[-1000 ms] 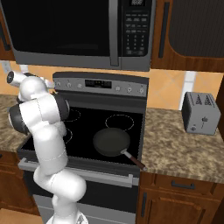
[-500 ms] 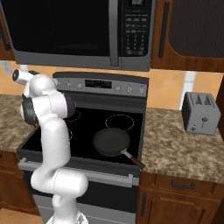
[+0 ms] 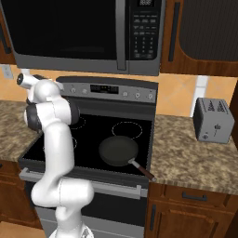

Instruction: Pick the kettle from the counter and place it on a stove burner. Then turn the burner on.

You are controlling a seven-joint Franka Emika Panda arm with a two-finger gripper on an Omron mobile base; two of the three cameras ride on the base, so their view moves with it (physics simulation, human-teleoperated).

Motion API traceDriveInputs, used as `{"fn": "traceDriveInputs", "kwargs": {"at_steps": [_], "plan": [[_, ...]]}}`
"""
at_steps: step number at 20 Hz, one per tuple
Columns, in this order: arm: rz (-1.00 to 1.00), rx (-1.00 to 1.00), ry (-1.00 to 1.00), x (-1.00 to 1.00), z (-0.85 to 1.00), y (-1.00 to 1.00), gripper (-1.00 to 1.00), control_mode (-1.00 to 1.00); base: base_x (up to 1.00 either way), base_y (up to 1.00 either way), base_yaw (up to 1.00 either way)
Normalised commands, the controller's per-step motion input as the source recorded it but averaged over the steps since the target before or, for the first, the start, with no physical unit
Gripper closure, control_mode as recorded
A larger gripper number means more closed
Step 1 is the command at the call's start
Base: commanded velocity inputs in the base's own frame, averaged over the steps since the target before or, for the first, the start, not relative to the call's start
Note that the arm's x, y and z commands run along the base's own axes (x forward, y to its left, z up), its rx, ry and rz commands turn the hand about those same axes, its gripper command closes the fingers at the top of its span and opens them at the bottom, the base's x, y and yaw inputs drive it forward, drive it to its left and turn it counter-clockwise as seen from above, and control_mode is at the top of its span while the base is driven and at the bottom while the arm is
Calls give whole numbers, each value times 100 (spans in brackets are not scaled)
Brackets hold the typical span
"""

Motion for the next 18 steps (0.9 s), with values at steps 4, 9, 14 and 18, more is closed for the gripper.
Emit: {"fn": "traceDriveInputs", "kwargs": {"at_steps": [4,9,14,18], "plan": [[0,0,0,27,-10,0,-100,-100,0,0,0],[0,0,3,33,-10,0,-100,-100,0,0,0],[0,1,4,35,-4,0,-100,-100,0,0,0],[0,0,4,33,0,16,-100,-100,0,0,0]]}}
